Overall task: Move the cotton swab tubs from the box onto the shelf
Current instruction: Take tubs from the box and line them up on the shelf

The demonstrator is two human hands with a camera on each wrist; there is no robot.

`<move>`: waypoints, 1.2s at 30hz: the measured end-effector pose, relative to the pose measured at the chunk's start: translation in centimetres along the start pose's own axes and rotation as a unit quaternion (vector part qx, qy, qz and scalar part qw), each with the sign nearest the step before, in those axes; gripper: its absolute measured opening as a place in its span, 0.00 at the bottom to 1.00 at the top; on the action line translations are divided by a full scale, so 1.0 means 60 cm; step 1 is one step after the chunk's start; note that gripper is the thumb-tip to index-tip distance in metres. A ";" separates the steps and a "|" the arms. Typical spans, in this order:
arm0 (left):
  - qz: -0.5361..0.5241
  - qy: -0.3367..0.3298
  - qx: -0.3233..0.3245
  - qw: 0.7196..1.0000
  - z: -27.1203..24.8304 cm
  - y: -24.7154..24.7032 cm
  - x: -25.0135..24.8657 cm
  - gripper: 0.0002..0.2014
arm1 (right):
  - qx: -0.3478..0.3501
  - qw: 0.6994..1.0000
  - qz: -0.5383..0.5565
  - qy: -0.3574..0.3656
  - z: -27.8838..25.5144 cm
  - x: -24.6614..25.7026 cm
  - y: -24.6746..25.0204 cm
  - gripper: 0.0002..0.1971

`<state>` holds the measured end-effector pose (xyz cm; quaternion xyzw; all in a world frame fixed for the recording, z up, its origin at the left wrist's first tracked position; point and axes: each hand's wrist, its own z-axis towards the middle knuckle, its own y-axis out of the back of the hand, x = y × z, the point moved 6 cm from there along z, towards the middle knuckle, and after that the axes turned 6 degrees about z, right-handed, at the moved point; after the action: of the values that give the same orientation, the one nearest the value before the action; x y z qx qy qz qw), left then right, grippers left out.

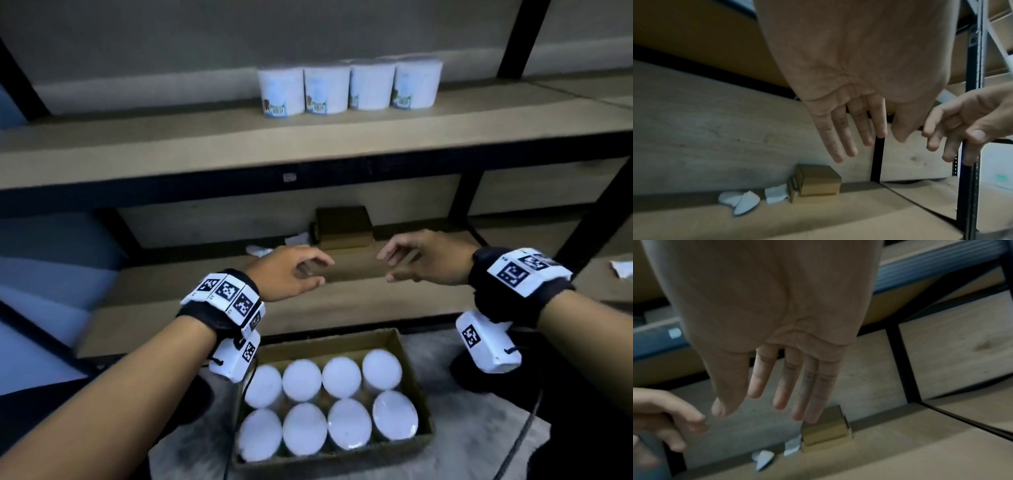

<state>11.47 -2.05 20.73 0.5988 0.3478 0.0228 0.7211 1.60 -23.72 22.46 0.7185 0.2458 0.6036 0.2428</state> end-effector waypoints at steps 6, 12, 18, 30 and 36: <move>-0.040 0.051 0.085 0.994 0.021 -0.113 0.052 0.18 | 0.019 0.998 -0.034 -0.044 0.038 -0.107 -0.077 0.17; -0.038 0.063 0.121 0.990 0.035 -0.206 0.085 0.21 | 0.012 0.997 -0.037 -0.071 0.056 -0.181 -0.138 0.16; -0.059 0.055 0.098 0.992 0.029 -0.315 0.116 0.30 | 0.030 0.993 -0.087 -0.069 0.058 -0.237 -0.203 0.23; -0.043 0.093 0.118 0.988 0.016 -0.450 0.161 0.37 | 0.094 0.982 -0.112 -0.116 0.061 -0.318 -0.297 0.42; -0.018 0.103 0.115 0.988 0.009 -0.482 0.158 0.39 | 0.115 0.972 -0.152 -0.135 0.067 -0.361 -0.331 0.49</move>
<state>7.80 -6.40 -9.20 0.6660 0.4308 0.0313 0.6082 1.09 -22.78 -7.17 0.7710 0.3848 0.4243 0.2783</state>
